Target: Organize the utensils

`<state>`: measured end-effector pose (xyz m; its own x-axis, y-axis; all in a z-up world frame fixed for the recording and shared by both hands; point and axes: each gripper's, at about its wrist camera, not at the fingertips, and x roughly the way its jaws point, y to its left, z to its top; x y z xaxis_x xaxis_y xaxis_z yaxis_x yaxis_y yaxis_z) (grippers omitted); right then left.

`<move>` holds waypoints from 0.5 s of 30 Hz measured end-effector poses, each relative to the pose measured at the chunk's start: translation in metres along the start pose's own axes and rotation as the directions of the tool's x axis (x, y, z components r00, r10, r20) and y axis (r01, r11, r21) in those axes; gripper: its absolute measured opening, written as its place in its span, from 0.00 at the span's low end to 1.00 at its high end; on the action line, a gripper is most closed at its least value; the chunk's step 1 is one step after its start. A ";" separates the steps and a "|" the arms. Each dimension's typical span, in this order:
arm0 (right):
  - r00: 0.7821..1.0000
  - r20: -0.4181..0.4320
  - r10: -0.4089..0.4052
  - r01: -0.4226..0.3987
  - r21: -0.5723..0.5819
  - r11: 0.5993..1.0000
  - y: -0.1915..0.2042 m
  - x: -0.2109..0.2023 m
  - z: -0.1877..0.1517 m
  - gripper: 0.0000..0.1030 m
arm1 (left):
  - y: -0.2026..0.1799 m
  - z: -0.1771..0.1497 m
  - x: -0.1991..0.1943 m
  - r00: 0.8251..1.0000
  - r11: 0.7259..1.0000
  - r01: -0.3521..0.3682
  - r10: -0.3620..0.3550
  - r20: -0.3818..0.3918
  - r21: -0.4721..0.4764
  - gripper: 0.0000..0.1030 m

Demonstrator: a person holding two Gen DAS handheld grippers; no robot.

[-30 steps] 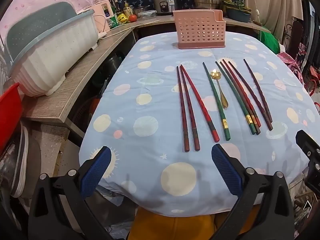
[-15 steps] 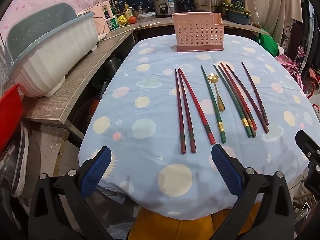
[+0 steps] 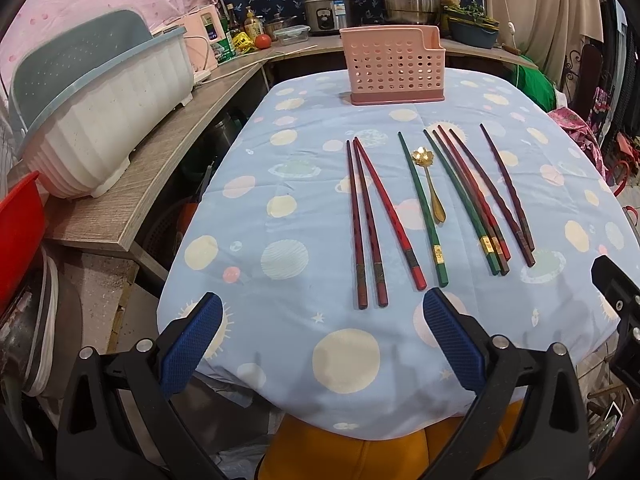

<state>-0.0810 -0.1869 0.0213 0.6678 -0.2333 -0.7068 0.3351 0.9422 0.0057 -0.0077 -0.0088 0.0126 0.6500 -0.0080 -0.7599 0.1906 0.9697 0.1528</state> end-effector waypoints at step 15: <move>1.000 0.001 0.017 -0.017 -0.010 1.000 0.006 -0.001 0.000 0.93 | 0.008 -0.005 -0.003 1.000 1.000 -0.013 0.013 -0.009 -0.006 0.93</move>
<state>-0.0795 -0.1807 0.0215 0.6741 -0.2176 -0.7058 0.3171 0.9483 0.0105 -0.0114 -0.0002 0.0127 0.6458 0.0071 -0.7635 0.1778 0.9711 0.1594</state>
